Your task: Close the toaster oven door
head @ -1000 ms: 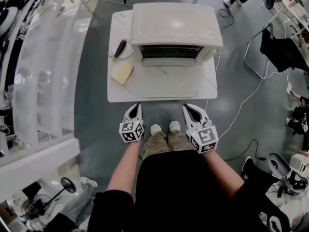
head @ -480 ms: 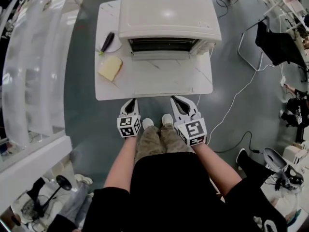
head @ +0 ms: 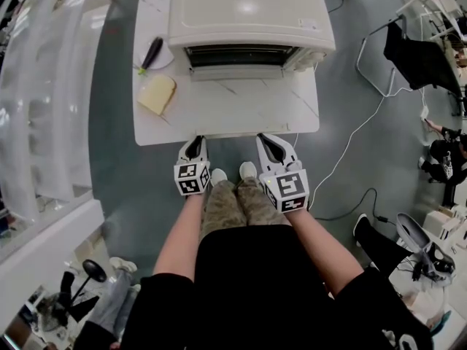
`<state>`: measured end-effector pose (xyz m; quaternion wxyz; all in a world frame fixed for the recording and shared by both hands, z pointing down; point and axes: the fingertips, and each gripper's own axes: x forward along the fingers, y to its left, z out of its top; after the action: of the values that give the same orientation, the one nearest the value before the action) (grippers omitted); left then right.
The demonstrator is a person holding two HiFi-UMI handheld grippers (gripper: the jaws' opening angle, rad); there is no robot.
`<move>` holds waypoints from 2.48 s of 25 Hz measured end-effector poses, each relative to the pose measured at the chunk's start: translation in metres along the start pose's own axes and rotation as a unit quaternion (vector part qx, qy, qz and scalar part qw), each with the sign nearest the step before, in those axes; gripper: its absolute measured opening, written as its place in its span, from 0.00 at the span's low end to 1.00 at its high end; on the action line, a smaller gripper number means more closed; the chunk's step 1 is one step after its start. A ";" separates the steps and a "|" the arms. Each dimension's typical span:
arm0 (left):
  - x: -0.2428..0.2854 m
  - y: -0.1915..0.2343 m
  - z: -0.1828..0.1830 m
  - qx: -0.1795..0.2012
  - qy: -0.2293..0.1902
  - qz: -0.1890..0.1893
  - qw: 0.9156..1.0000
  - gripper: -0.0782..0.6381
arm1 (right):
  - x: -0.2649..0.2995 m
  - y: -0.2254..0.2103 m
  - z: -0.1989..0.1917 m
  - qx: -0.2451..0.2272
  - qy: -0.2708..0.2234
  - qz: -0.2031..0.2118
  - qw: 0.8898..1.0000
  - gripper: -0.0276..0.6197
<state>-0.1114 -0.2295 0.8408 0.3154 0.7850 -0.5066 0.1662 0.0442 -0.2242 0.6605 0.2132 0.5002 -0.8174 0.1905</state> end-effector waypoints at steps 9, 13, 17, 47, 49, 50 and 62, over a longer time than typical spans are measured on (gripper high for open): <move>0.011 0.001 0.003 0.007 -0.001 0.013 1.000 0.27 | -0.001 -0.001 -0.001 -0.002 -0.007 0.018 1.000 0.08; 0.017 -0.001 0.003 0.010 0.012 0.014 1.000 0.27 | 0.001 0.000 -0.005 -0.005 0.000 0.023 1.000 0.08; 0.018 0.003 0.002 0.002 0.019 0.019 1.000 0.25 | 0.003 0.005 -0.005 -0.008 0.002 0.031 1.000 0.08; -0.014 -0.015 0.044 -0.030 0.086 0.054 0.994 0.23 | -0.032 -0.014 0.043 -0.001 -0.053 -0.004 0.999 0.08; -0.015 -0.016 0.046 -0.018 0.087 0.049 0.995 0.23 | -0.032 -0.018 0.045 -0.002 -0.056 -0.007 0.998 0.08; -0.016 -0.016 0.049 -0.012 0.086 0.045 0.995 0.23 | -0.033 -0.019 0.048 -0.002 -0.058 -0.008 0.998 0.08; -0.032 -0.023 0.073 0.013 0.072 0.028 0.997 0.22 | -0.035 -0.019 0.066 -0.010 -0.066 -0.009 0.998 0.08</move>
<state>-0.1087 -0.2495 0.7607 0.3363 0.7606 -0.5021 0.2375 0.0652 -0.2414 0.5889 0.1653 0.5169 -0.8271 0.1466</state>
